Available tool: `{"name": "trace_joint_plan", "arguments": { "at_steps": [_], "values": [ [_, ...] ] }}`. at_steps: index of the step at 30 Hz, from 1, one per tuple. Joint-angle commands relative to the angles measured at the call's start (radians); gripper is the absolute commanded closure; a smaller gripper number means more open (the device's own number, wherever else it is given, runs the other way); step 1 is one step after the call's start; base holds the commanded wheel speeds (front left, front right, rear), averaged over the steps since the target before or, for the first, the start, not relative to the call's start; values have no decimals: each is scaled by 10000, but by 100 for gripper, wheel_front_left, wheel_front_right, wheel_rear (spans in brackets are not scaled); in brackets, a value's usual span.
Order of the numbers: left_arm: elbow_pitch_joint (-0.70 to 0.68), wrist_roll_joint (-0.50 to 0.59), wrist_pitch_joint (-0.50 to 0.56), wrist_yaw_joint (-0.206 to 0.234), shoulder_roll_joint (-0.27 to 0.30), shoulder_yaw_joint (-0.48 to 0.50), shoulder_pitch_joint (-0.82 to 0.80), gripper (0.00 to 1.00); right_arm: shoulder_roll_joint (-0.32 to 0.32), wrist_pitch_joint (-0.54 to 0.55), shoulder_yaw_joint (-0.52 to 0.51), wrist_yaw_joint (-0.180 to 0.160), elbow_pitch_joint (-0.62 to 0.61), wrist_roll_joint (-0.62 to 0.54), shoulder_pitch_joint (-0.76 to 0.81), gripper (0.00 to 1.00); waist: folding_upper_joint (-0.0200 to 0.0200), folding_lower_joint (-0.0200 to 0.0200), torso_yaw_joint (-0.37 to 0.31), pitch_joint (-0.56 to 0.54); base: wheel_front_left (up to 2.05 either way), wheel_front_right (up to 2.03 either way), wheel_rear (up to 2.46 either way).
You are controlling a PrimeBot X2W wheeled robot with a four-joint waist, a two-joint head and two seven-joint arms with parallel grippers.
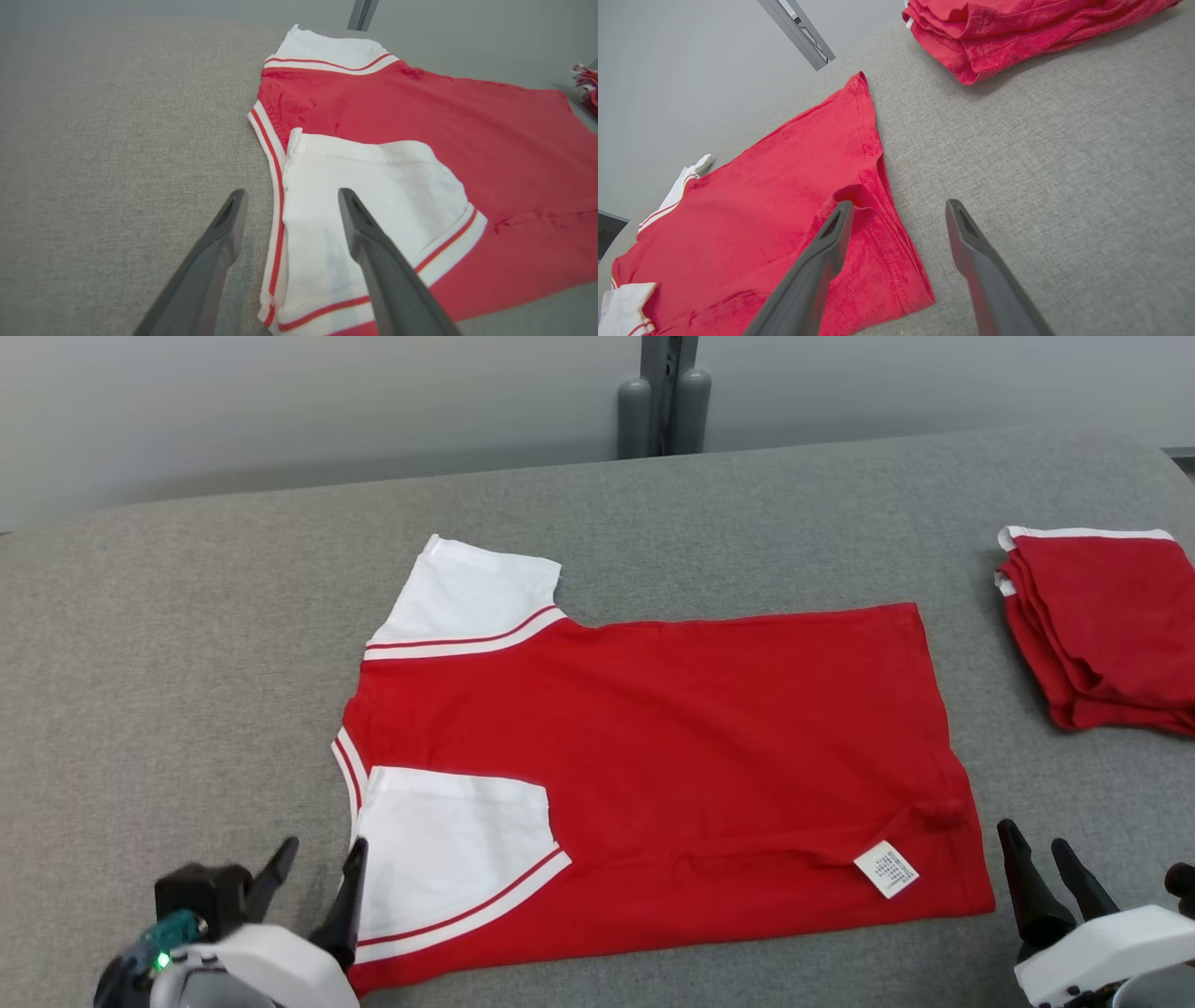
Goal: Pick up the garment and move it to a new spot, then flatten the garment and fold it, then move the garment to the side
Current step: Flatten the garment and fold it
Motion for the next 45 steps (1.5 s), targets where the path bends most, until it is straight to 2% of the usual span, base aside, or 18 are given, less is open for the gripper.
{"name": "trace_joint_plan", "arguments": {
  "at_steps": [1, 10, 14, 18, 27, 35, 39, 45],
  "values": [
    [52, 155, 68, -56, 195, 57, -520, 0, -40, -143, 68, 6, -101, -125, -201, 0, -1, 0, -119, 97, 0, 0, 0],
    [1046, 761, 852, -619, 1164, -131, -3705, 0, -216, -422, 913, 6, -460, -405, -1294, 0, -1, 0, -755, 921, 0, 0, 0],
    [1682, 825, 1151, -721, 1228, -231, -4837, 0, -289, -538, 1179, 6, -472, -465, -1711, 0, -1, 0, -982, 1303, 0, 0, 0],
    [3014, 888, 1625, -834, 1146, -359, -6743, 0, -447, -588, 1648, 6, -493, -526, -2488, 0, -1, 0, -1313, 2036, 0, 0, 0],
    [4643, 778, 3439, -1625, 1847, -844, -9778, 0, -653, -674, 2644, 6, -391, -330, -3918, 0, -1, 0, -1978, 3232, 0, 0, 0],
    [5216, 501, 4763, -1808, 2303, -1323, -10876, 0, -773, -1087, 3342, 6, 149, -3, -4654, 0, -1, 0, -2346, 3693, 0, 0, 0],
    [5361, 495, 5037, -1827, 2462, -1485, -11071, 0, -834, -1284, 3623, 6, 420, 137, -4890, 0, -1, 0, -2524, 3761, 0, 0, 0],
    [5635, 651, 5276, -1598, 2696, -1520, -11194, 0, -933, -1515, 3998, 6, 682, 387, -5180, 0, -1, 0, -2837, 3842, 0, 0, 0]
  ]
}}
